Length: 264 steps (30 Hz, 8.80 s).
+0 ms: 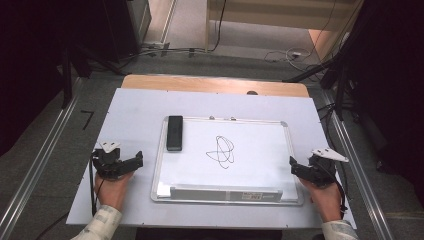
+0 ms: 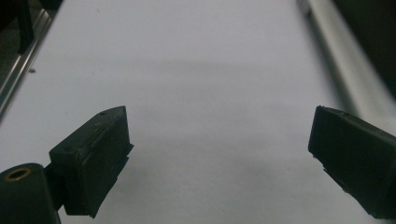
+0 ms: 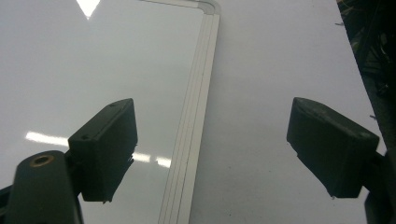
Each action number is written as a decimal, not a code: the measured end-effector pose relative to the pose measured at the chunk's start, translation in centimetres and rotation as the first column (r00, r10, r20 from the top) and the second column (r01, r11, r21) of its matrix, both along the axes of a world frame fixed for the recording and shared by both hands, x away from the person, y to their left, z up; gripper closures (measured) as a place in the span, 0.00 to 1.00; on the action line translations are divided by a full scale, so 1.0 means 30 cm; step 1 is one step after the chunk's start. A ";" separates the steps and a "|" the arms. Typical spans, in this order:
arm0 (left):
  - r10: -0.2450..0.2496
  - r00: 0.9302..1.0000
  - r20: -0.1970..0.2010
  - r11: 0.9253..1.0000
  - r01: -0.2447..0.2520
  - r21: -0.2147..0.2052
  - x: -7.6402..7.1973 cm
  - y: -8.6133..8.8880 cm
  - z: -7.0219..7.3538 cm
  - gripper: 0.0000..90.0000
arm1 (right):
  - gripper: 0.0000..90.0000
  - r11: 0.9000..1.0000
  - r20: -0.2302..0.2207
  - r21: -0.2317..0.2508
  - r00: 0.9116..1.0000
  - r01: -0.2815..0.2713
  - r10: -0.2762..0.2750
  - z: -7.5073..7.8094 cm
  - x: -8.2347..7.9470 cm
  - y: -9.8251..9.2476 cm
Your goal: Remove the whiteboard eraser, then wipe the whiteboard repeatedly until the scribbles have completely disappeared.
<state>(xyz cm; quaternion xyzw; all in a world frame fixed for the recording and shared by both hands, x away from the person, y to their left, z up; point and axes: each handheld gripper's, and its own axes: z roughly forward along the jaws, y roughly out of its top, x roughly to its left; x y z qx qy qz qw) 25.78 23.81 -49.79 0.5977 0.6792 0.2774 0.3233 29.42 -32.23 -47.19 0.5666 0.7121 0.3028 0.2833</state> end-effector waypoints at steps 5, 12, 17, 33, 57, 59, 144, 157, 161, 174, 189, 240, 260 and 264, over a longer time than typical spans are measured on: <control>0.015 0.998 0.054 1.000 -0.014 -0.011 -0.003 -0.003 0.038 0.07 | 0.17 1.000 -0.002 0.001 1.000 -0.001 0.001 -0.002 0.003 -0.003; -0.006 0.997 0.082 1.000 0.006 0.004 -0.003 -0.032 0.066 0.07 | 0.17 1.000 -0.004 -0.002 1.000 0.000 0.000 -0.001 0.002 0.000; -0.002 0.996 0.091 1.000 0.003 -0.015 0.008 -0.044 0.079 0.07 | 0.17 1.000 -0.003 -0.003 1.000 0.001 -0.001 -0.001 0.002 -0.001; -0.033 0.996 0.086 0.998 0.037 -0.045 0.085 -0.126 0.111 0.07 | 0.17 1.000 -0.003 0.002 1.000 0.001 -0.001 -0.001 0.002 -0.002; -0.074 0.993 0.090 0.995 0.080 -0.061 0.195 -0.238 0.123 0.08 | 0.17 1.000 -0.007 0.002 1.000 -0.001 0.001 -0.002 0.003 -0.001; -0.073 0.993 0.092 0.995 0.079 -0.062 0.207 -0.247 0.124 0.08 | 0.17 1.000 -0.007 0.002 1.000 -0.001 0.001 -0.002 0.002 -0.001; -0.084 0.996 -0.018 0.992 0.085 0.097 0.460 -0.434 0.035 0.29 | 0.17 1.000 -0.005 -0.001 1.000 -0.009 0.009 -0.003 0.003 -0.001; -0.100 0.994 -0.037 0.992 0.102 0.075 0.459 -0.427 0.032 0.44 | 0.17 1.000 -0.002 -0.003 1.000 -0.008 0.008 -0.003 0.003 -0.001; -0.105 0.994 -0.038 0.992 0.107 0.069 0.456 -0.425 0.036 0.45 | 0.17 1.000 -0.002 -0.001 1.000 -0.007 0.007 -0.003 0.003 -0.003; -0.133 0.990 -0.037 0.986 0.136 0.093 0.452 -0.429 0.038 0.46 | 0.17 1.000 -0.002 -0.004 1.000 -0.008 0.008 -0.003 0.004 -0.001; -0.195 0.980 -0.038 0.977 0.198 0.083 0.444 -0.423 0.047 0.47 | 0.17 1.000 -0.001 -0.006 1.000 -0.006 0.006 -0.003 0.005 -0.002; -0.299 0.952 0.064 0.954 0.299 0.010 0.319 -0.461 0.167 0.46 | 0.17 1.000 -0.004 -0.011 1.000 -0.012 0.012 -0.004 0.016 0.015; -0.347 0.937 0.048 0.938 0.347 0.012 0.316 -0.548 0.155 0.46 | 0.17 1.000 -0.003 -0.011 1.000 -0.012 0.012 -0.004 0.015 0.013; -0.361 0.932 0.032 0.933 0.361 0.014 0.321 -0.577 0.143 0.46 | 0.17 1.000 -0.001 -0.011 1.000 -0.013 0.013 -0.003 0.014 0.012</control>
